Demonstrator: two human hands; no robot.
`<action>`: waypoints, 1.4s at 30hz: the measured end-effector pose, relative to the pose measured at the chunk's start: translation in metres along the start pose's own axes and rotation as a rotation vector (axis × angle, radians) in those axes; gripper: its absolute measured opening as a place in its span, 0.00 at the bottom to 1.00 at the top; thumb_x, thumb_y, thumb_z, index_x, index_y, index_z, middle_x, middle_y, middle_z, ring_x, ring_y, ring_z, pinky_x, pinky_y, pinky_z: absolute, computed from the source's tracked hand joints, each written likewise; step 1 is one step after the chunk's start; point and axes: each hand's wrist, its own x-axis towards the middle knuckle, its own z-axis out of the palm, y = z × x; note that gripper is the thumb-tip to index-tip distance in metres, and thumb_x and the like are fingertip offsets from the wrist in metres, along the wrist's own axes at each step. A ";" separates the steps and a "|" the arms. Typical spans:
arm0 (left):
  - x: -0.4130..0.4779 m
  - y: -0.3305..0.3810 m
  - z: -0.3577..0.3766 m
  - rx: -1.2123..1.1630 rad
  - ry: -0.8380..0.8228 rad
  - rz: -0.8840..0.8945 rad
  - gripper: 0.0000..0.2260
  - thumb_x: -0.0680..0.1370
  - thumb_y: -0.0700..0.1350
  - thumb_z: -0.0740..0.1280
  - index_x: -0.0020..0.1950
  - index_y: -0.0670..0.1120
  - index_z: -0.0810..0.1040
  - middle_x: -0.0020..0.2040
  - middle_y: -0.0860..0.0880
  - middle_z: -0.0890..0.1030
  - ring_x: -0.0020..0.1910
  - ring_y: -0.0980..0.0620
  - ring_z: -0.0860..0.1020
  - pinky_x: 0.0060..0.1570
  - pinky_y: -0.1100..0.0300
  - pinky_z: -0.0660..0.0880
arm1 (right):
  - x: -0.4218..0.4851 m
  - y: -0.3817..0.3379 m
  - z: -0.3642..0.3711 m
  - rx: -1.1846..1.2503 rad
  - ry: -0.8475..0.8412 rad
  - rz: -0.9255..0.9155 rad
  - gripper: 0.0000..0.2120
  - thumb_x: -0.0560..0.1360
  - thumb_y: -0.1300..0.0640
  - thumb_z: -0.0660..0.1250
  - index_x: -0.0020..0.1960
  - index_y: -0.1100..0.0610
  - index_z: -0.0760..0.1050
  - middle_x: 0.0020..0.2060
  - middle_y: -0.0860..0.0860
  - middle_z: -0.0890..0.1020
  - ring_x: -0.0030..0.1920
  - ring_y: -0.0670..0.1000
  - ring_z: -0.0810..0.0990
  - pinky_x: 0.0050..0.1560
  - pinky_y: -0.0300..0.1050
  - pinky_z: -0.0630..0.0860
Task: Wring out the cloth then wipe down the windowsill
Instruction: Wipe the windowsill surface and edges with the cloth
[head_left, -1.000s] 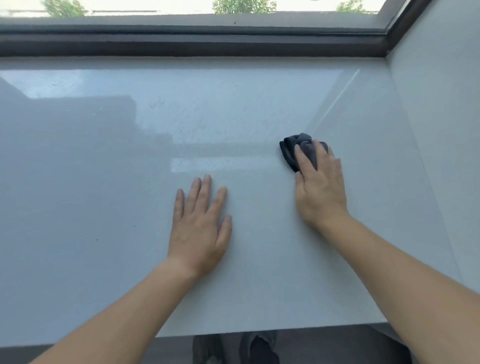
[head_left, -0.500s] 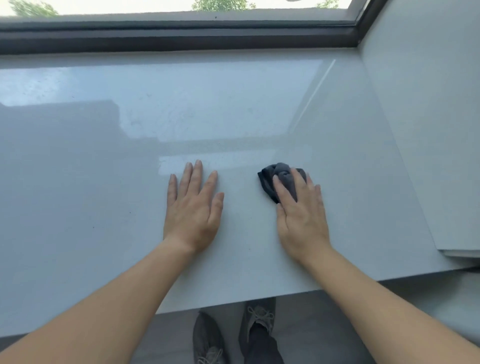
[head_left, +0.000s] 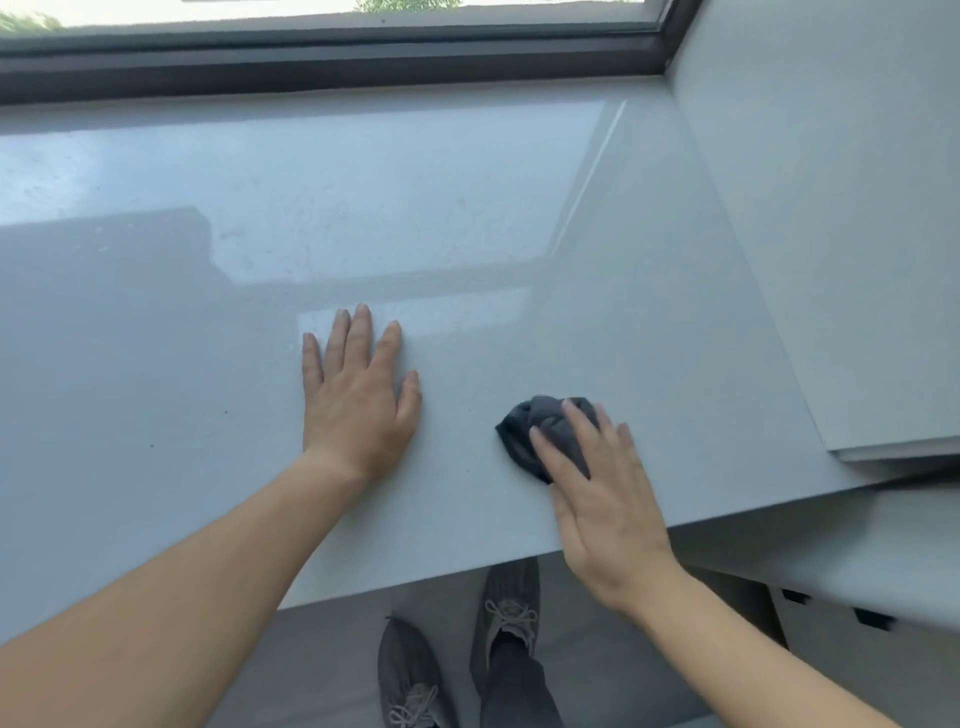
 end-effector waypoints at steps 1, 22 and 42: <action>0.001 0.002 -0.001 -0.014 0.016 -0.005 0.25 0.80 0.53 0.54 0.77 0.47 0.60 0.81 0.43 0.53 0.80 0.46 0.45 0.76 0.44 0.34 | -0.010 0.000 -0.001 -0.023 -0.053 -0.114 0.29 0.77 0.59 0.61 0.77 0.48 0.61 0.80 0.53 0.56 0.80 0.59 0.49 0.78 0.62 0.48; 0.166 0.077 0.003 -0.097 0.053 -0.024 0.24 0.81 0.51 0.52 0.78 0.50 0.58 0.82 0.47 0.49 0.80 0.48 0.44 0.77 0.48 0.39 | 0.194 0.132 -0.044 -0.036 0.123 0.386 0.26 0.81 0.54 0.53 0.79 0.50 0.58 0.79 0.56 0.54 0.79 0.60 0.51 0.77 0.62 0.48; 0.223 0.100 0.003 -0.202 0.112 -0.007 0.17 0.81 0.50 0.54 0.67 0.49 0.71 0.77 0.45 0.63 0.79 0.45 0.54 0.77 0.44 0.45 | 0.342 0.115 -0.039 -0.029 -0.012 -0.110 0.25 0.81 0.55 0.56 0.77 0.45 0.62 0.79 0.53 0.57 0.79 0.60 0.53 0.77 0.60 0.44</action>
